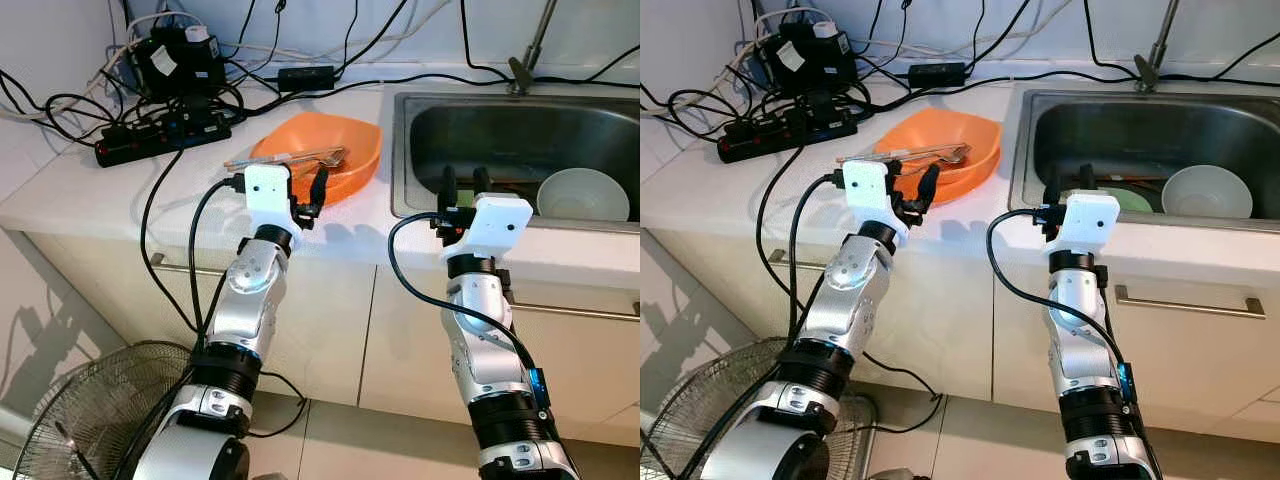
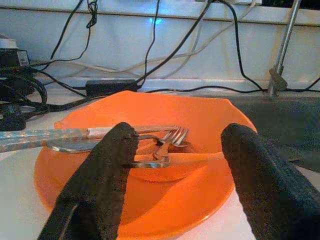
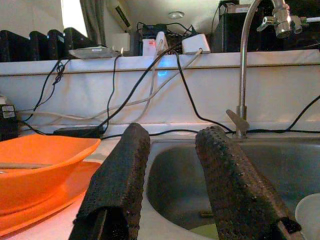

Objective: Kitchen organization

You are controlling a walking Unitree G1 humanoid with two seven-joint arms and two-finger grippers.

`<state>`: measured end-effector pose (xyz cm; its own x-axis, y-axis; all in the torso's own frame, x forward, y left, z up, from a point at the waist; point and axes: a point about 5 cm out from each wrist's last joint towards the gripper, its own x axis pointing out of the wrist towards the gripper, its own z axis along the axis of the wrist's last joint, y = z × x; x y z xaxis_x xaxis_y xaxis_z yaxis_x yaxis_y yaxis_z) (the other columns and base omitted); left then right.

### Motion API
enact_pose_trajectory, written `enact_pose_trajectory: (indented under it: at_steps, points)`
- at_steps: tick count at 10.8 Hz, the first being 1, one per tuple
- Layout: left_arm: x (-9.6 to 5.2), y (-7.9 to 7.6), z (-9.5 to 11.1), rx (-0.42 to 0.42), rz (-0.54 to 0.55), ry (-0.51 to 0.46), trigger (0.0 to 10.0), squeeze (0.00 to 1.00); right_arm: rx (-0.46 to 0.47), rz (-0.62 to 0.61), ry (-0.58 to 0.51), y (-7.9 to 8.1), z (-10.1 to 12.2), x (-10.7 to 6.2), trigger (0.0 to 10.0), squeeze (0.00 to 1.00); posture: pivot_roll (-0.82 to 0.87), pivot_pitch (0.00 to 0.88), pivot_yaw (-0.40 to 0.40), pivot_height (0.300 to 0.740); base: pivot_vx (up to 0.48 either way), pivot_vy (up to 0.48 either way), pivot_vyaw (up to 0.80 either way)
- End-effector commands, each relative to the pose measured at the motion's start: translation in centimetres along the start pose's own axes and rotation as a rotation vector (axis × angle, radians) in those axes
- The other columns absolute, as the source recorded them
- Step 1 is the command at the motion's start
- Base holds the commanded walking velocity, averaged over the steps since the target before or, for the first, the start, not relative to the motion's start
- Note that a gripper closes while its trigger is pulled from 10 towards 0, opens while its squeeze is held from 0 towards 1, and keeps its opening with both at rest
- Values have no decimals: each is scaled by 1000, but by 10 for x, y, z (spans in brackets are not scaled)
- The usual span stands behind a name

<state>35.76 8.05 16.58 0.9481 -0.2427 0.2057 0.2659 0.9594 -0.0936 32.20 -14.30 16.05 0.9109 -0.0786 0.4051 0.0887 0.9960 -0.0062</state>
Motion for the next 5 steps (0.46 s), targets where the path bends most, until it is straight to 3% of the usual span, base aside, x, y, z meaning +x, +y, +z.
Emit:
enact_pose_trajectory:
  at_steps: [1,5]
  points:
    - [2,0,1,6,-1,-2,0,0,0,9,-14,4,4,5,10000,0,60,0,70,740,0,0,0]
    - [6,-1,12,5,-21,-18,0,0,-2,11,-11,4,4,5,10000,0,64,0,69,740,0,0,0]
